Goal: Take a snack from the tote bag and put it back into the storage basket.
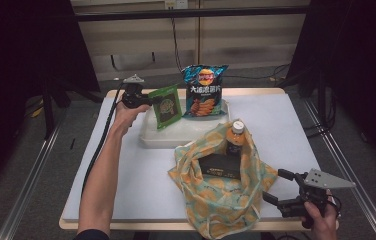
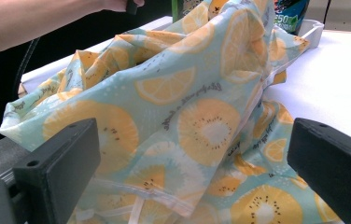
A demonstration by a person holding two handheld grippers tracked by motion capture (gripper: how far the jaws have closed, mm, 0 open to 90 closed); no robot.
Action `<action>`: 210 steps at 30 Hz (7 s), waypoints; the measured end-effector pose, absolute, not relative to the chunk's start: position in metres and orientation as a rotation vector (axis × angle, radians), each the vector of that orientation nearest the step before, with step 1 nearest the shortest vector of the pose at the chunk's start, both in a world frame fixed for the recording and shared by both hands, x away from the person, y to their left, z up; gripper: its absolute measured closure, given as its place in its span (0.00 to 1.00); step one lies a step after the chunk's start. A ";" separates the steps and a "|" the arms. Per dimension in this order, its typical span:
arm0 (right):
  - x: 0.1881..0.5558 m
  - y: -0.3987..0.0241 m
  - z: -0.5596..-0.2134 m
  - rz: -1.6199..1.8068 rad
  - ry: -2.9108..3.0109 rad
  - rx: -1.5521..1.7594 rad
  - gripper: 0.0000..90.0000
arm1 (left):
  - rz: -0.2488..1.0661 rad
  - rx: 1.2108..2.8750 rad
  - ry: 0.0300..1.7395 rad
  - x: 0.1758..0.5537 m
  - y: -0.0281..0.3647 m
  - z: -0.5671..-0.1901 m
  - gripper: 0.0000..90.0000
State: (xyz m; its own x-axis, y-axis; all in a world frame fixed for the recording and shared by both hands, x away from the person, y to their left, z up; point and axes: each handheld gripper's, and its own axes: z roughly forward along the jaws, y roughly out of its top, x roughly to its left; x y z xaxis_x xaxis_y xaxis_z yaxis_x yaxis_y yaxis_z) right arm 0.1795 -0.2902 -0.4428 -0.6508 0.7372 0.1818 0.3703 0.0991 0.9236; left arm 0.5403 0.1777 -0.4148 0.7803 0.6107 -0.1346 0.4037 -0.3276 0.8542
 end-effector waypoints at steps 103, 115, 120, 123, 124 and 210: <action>0.180 -0.288 -0.444 1.580 2.094 1.075 0.01 | 0.145 2.327 0.927 0.544 0.157 -0.469 0.96; 0.181 -0.286 -0.444 1.589 2.104 1.065 0.01 | 0.187 2.280 0.972 0.547 0.148 -0.470 0.77; 0.179 -0.289 -0.443 1.589 2.089 1.079 0.01 | 0.157 2.238 0.928 0.538 0.153 -0.466 0.70; 0.180 -0.288 -0.443 1.588 2.085 1.080 0.01 | 0.162 2.207 0.903 0.531 0.158 -0.461 0.66; 0.180 -0.288 -0.443 1.585 2.083 1.082 0.01 | 0.175 2.204 0.899 0.526 0.158 -0.458 0.66; 0.248 -0.252 -0.440 1.293 2.088 1.180 0.85 | 0.053 2.093 0.561 0.376 0.105 -0.450 0.99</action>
